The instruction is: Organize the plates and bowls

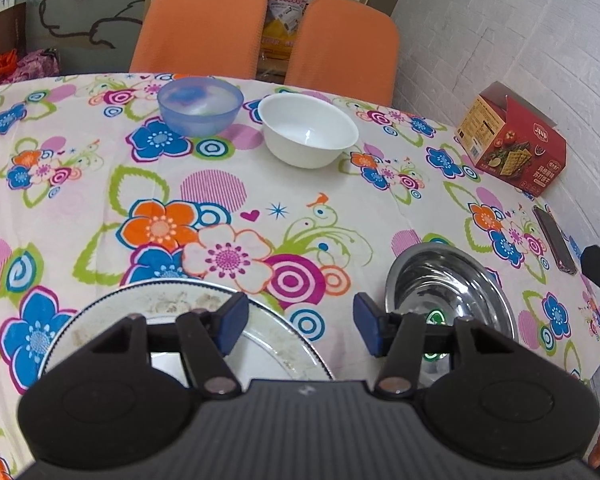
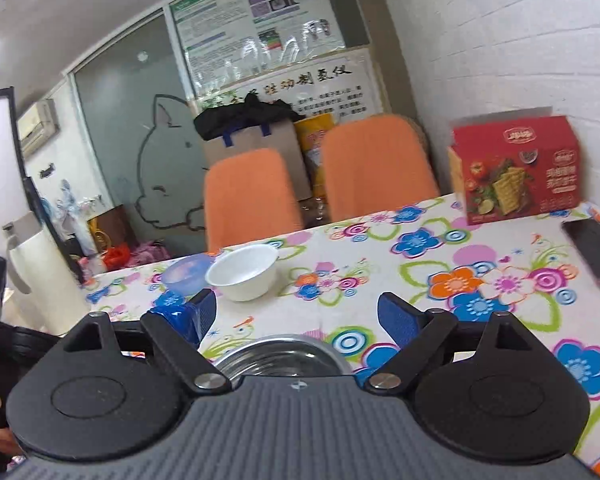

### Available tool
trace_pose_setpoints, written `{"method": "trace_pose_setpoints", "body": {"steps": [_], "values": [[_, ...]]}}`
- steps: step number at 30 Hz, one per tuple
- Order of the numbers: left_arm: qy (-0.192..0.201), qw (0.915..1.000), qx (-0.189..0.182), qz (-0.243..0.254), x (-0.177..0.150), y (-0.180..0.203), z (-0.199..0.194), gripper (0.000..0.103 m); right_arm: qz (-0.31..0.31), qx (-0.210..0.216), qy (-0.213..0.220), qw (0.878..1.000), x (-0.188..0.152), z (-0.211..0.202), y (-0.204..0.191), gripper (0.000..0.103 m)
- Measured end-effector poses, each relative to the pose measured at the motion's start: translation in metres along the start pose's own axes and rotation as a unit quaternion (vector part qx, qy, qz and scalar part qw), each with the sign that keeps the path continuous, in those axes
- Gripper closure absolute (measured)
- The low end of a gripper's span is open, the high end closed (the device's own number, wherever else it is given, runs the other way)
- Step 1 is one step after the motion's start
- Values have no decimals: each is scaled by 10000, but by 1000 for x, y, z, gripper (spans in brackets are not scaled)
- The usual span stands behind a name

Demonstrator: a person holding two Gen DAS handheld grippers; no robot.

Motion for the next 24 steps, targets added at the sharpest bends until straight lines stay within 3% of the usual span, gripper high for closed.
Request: {"method": "trace_pose_setpoints", "body": {"steps": [3,6,8,18,24], "values": [[27,9999,101,-17,2,-9,1,48,136,117,-702,9974,-18,23,2,28],[15,9997,256,-53,9,-22,4,48,307,396,-928,9944,-24,38,0,28],[10,9993,347,-123,17,-32,7,48,96,409,-1116,9929,-22,48,-4,28],[117,9990,428,12,85,-42,23,46,-629,534,-1665,9826,23,99,-19,28],[-62,9998,107,-135,129,-28,45,46,-1121,453,-2022,9718,51,144,-16,28]]}}
Point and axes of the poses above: each gripper's, at about its wrist camera, not at the fingertips, and z roughly the way its jaws point, y to its right, x to its top, the point moved 10 cm from there along z, roughly the way its jaws point, and after that the axes turned 12 degrees about x, right-handed, at the moved point
